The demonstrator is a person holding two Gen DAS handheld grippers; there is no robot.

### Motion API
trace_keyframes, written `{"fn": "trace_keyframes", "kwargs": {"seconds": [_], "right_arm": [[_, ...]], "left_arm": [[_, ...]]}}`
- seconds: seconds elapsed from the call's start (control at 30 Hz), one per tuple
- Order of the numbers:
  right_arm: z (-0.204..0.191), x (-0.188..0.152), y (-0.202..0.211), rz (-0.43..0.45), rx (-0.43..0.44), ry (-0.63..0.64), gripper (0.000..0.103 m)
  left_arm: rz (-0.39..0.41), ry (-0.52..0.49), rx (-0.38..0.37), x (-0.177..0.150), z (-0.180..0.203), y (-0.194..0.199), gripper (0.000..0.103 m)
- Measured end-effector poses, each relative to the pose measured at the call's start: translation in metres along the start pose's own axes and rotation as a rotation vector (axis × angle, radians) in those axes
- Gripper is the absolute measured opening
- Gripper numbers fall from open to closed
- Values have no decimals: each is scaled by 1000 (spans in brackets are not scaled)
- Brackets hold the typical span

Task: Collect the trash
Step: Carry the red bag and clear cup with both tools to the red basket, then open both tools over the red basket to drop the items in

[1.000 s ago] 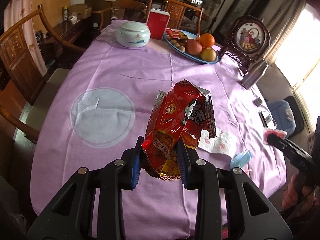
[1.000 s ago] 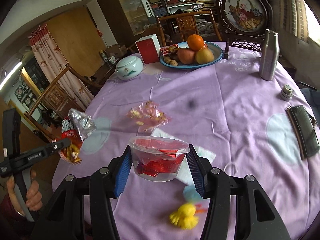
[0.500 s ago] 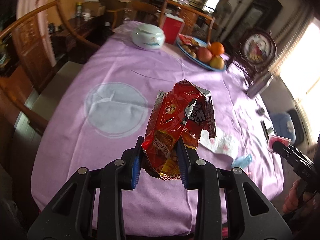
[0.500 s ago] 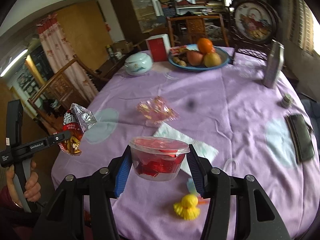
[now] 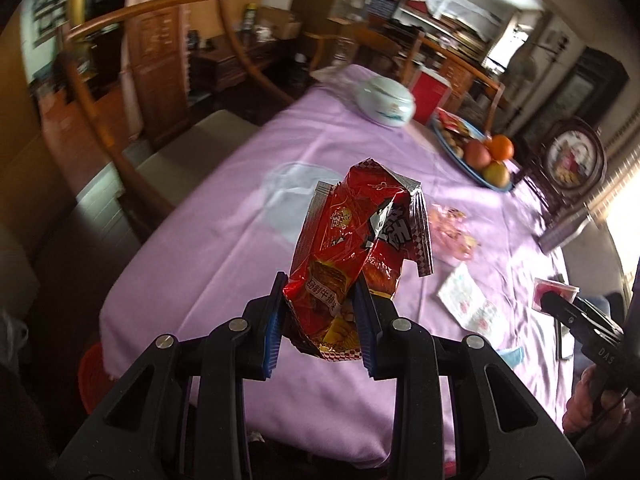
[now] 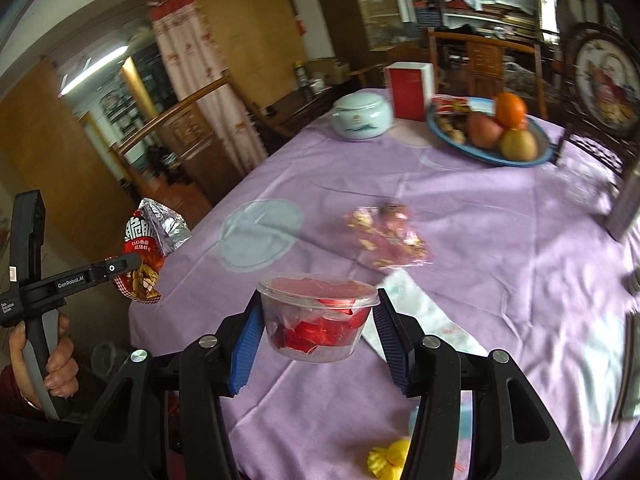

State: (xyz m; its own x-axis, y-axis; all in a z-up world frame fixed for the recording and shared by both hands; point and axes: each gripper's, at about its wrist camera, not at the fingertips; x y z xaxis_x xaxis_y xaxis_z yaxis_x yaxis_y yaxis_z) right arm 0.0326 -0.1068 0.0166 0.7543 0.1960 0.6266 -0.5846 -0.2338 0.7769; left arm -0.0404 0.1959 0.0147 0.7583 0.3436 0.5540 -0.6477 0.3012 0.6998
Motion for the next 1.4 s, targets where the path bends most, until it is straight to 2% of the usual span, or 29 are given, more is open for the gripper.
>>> {"fn": "trace_keyframes", "kwargs": {"seconds": [0.33,0.5,0.67,0.83,0.93,0.97,1.1,1.17,1.4], "right_arm": [[-72,13,-21,-31,152,162,54],[-120,14,-26,-40,210,249,54],[-165,17,-29,-54,248,316,54],[-205,17,-29,-65,261,377,54],[-223,17,-30,-71,264,407,54],[-230,16,-31,-79,268,416,54],[-249,16,-33,-89,286,447,54],[-259,16,-34,-93,297,459,54],[-300,3,-36,-123,360,536,54]], "left_arm": [[89,164,139,-31,-55,60,33],[121,274,215,-55,-101,93,33],[126,418,292,-89,-160,122,33],[101,543,325,-120,-208,138,34],[96,583,330,-129,-224,143,35],[95,593,335,-132,-228,145,38],[88,644,349,-139,-242,149,61],[87,659,350,-139,-245,150,67],[128,678,387,-143,-246,173,69]]}}
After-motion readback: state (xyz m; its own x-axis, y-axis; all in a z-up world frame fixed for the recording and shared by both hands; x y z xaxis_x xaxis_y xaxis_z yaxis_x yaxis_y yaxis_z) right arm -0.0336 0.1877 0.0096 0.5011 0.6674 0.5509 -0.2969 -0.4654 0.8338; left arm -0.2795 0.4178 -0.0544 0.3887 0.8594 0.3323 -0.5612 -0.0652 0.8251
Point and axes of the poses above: each gripper's, at about its wrist camera, not at the fingertips, and y roughly against the way its jaws point, z to its right, x to its top, and after that the axes turned 14 degrees about -x, right-handed
